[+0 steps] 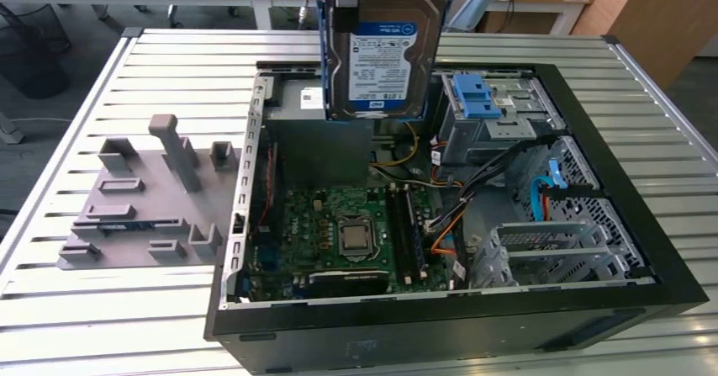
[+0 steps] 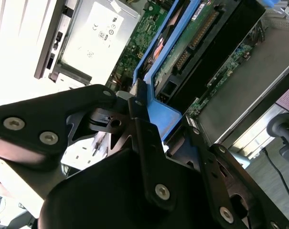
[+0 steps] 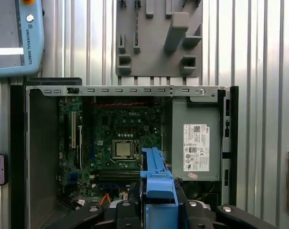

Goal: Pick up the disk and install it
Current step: 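Insert the disk into the insertion slot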

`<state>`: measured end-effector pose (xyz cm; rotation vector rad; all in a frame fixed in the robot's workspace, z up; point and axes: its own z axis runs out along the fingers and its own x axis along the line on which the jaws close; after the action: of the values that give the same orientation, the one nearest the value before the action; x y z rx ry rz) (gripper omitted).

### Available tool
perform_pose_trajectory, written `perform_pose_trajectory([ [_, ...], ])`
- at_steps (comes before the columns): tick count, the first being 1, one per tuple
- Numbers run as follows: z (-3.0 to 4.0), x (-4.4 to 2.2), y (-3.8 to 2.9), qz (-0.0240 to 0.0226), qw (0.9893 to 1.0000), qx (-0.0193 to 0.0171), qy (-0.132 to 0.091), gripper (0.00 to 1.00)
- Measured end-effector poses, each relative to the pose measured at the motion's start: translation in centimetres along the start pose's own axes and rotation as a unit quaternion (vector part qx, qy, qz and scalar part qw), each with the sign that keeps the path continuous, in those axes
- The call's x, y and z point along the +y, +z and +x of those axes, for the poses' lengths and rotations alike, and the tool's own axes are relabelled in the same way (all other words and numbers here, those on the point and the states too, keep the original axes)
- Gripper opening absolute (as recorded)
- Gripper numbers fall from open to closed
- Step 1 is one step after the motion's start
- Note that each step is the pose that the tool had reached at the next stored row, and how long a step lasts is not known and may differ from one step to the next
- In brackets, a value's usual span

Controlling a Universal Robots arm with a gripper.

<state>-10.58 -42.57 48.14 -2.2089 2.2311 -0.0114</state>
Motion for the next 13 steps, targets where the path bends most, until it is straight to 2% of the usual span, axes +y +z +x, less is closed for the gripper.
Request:
perform_pose_trajectory([
  [1,0.0,-0.27,0.0,0.0,1.0,0.0,0.0,0.36],
  [8,0.01,-0.33,0.0,0.0,1.0,0.0,0.0,0.36],
  [13,0.34,-0.33,0.0,0.0,1.0,0.0,0.0,0.36],
])
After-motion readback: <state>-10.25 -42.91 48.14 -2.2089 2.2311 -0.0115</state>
